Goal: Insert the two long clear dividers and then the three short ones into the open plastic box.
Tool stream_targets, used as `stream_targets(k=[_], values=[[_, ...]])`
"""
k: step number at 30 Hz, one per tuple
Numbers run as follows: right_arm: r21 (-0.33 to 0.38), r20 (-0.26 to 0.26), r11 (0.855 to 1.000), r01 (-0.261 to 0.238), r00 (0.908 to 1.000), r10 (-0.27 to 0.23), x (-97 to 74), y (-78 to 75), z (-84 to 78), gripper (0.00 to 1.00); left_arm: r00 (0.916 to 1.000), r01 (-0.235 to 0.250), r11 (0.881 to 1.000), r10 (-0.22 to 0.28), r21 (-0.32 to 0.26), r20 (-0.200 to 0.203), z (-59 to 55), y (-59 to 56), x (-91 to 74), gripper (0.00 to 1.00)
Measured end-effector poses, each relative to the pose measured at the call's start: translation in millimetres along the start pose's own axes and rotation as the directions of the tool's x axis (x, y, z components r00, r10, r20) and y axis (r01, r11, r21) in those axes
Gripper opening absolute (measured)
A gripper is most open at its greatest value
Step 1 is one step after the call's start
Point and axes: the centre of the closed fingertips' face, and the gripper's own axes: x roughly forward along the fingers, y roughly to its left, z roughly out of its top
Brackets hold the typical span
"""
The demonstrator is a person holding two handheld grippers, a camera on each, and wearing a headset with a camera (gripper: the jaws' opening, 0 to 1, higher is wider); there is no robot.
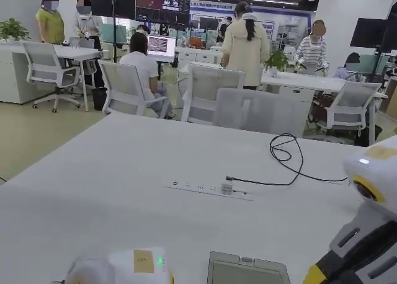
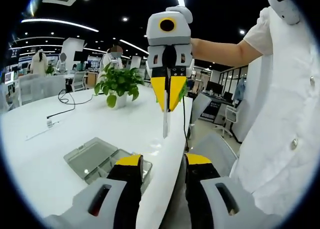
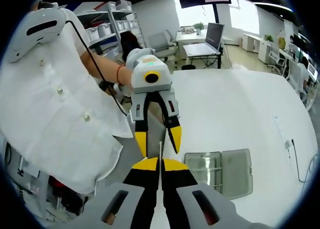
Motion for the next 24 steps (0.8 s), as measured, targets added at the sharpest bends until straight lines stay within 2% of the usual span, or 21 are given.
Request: stream_targets(k=[4, 6, 9, 14, 18, 24], values=[[0.011, 0.009, 0.999, 0.043, 0.999, -0.043, 7.6, -15.0, 0.9, 0.03, 0.9979, -0.053, 0.999, 0.053, 0.001, -0.039, -13.2, 14.2, -5.8, 0.46], [0.013, 0.006, 0.998, 0.069, 0.9976, -0.069, 12.3, -27.1, -1.8, 0.03, 0.9964, -0.071, 0.997, 0.071, 0.003, -0.046, -17.7, 19.2, -8.7, 0.52], [0.023, 0.004, 0.995, 0.102, 0.9948, -0.102, 21.6, -39.4, -4.4, 0.03, 0.9917, -0.106, 0.994, 0.106, 0.003, -0.072, -27.1, 27.8, -12.9, 0.58], [0.043, 0.0, 0.987, 0.153, 0.9882, -0.153, 36.6, -62.7, -12.3, 0.03, 0.979, -0.155, 0.987, 0.157, 0.032, -0.13, -43.8, 38.9, -19.0, 0.68], [0.043, -0.01, 0.982, 0.186, 0.9825, -0.186, 50.4, -78.9, -20.3, 0.03, 0.9751, -0.175, 0.984, 0.177, 0.024, -0.134, -49.2, 43.6, -22.5, 0.72], [0.044, -0.027, 0.978, 0.203, 0.979, -0.202, 70.1, -94.8, -33.5, 0.03, 0.9733, -0.191, 0.981, 0.191, 0.011, -0.127, -53.0, 46.6, -23.4, 0.84]])
